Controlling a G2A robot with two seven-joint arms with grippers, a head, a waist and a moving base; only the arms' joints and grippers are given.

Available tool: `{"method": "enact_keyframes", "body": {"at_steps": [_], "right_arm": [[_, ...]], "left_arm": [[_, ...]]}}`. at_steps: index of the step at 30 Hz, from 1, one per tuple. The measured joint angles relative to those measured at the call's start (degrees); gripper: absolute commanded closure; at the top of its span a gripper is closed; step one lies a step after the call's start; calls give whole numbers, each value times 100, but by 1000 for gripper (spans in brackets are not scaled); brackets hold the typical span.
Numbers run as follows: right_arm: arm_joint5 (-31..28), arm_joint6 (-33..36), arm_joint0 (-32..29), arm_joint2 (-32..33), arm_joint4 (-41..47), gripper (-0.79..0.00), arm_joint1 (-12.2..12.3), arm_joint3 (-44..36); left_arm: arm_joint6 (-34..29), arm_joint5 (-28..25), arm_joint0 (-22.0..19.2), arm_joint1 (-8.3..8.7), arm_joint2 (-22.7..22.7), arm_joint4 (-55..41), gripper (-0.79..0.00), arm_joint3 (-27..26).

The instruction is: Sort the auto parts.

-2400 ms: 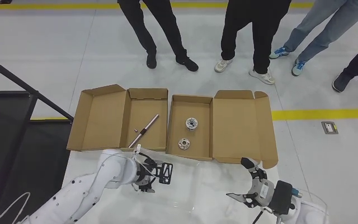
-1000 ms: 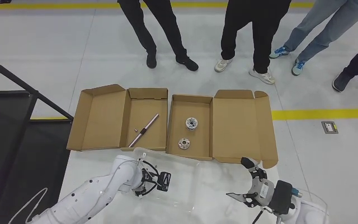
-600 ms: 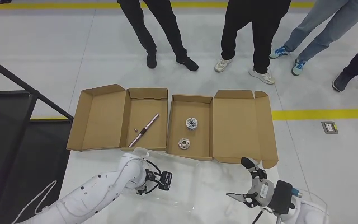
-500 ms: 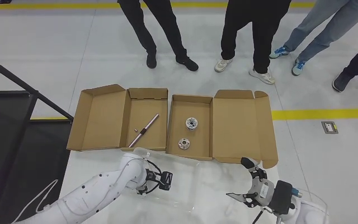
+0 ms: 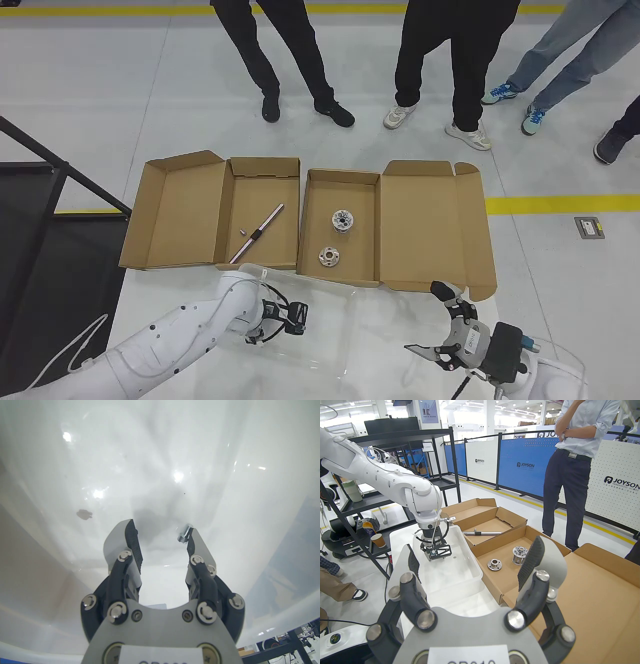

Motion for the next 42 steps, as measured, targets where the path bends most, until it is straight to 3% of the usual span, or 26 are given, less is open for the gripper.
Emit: {"method": "enact_keyframes", "body": {"at_steps": [7, 25, 35, 42], "right_arm": [[0, 0, 0, 0, 0, -785, 0, 0], [0, 0, 0, 0, 0, -785, 0, 0], [0, 0, 0, 0, 0, -785, 0, 0], [0, 0, 0, 0, 0, -785, 0, 0]], "left_arm": [[49, -48, -41, 35, 89, 7, -419, -79], [191, -191, -227, -7, 516, 266, -348, -53], [206, -206, -254, -40, 521, 302, -348, -46], [331, -330, -280, 31, 486, 294, -351, -184]]}}
